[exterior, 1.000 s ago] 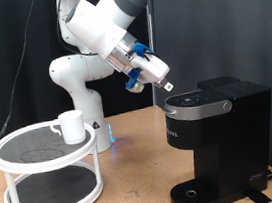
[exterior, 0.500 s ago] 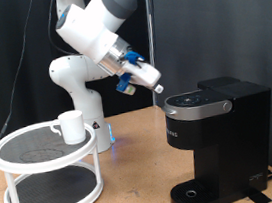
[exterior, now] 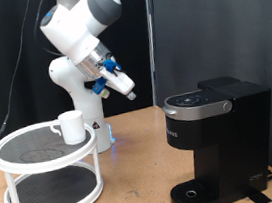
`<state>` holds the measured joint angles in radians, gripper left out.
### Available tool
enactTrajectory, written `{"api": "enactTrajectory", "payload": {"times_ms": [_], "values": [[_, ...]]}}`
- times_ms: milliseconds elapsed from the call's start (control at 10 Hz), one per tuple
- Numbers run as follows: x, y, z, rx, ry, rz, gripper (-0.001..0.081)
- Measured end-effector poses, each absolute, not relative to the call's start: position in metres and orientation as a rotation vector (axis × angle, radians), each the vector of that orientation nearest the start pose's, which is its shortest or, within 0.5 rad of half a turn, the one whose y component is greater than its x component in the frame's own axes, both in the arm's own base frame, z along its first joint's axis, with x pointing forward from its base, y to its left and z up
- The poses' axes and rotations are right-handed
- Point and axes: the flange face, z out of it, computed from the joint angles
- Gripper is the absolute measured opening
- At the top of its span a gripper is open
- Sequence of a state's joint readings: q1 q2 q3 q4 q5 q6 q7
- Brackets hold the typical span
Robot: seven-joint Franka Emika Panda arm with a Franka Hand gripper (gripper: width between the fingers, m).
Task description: Make a cup of coffee with the keurig machine
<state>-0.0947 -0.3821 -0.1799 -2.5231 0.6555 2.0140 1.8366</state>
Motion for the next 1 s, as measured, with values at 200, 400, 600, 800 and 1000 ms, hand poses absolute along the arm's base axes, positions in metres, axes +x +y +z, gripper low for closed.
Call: {"api": "enactTrajectory", "payload": {"times_ms": [200,400,600,800,1000], "values": [[0.394,-0.077,0.412,-0.944,2.519,0.768,0.0],[0.386,-0.083,0.411,-0.926,2.528,0.841,0.0],[0.367,-0.104,0.417,-0.87,2.526,0.927,0.0],[0.35,-0.128,0.425,-0.778,2.511,0.929,0.0],[0.327,-0.149,0.429,-0.79,2.505,0.983,0.0]]}}
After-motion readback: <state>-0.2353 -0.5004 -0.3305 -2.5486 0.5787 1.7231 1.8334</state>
